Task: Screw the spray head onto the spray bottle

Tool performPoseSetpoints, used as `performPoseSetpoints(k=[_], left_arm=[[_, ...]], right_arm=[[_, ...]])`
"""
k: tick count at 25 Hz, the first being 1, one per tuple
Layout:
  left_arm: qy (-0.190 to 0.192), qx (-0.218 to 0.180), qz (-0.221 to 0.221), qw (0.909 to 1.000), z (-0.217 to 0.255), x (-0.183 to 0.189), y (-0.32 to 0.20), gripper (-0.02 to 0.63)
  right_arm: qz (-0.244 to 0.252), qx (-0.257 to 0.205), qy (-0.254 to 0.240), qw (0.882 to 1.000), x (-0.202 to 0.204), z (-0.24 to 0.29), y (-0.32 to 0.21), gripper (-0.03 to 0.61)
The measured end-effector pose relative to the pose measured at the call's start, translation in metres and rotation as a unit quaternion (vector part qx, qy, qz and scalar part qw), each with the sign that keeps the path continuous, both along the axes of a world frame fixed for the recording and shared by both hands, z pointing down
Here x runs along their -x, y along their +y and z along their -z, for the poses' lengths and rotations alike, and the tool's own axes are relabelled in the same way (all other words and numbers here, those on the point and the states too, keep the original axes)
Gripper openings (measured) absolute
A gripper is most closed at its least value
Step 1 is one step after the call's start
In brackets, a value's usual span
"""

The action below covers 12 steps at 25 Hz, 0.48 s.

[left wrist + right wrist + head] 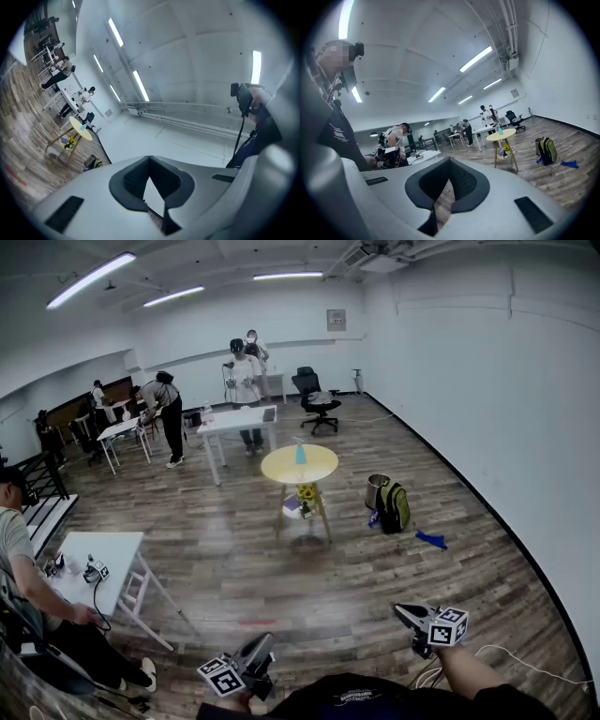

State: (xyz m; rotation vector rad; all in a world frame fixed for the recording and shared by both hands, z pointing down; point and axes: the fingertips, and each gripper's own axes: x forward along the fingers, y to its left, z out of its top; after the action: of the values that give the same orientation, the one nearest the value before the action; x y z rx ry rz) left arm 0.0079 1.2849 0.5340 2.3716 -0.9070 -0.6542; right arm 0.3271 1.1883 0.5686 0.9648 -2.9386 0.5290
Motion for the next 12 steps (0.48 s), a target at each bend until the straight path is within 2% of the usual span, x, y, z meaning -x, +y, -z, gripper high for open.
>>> performPoseSetpoints(k=[9,12], left_arm=[[-0.008,-0.005,0.002,1.0,-0.005,0.007,-0.011,0.012],[-0.028,0.001,0.011,0.9996,-0.008,0.011,-0.011,0.012]], right_arm=[[-0.002,-0.005,-0.01,1.0,0.006,-0.005,-0.013,0.017],[-0.014,-0.007,-0.033,0.999,0.005,0.002,-0.014,0.018]])
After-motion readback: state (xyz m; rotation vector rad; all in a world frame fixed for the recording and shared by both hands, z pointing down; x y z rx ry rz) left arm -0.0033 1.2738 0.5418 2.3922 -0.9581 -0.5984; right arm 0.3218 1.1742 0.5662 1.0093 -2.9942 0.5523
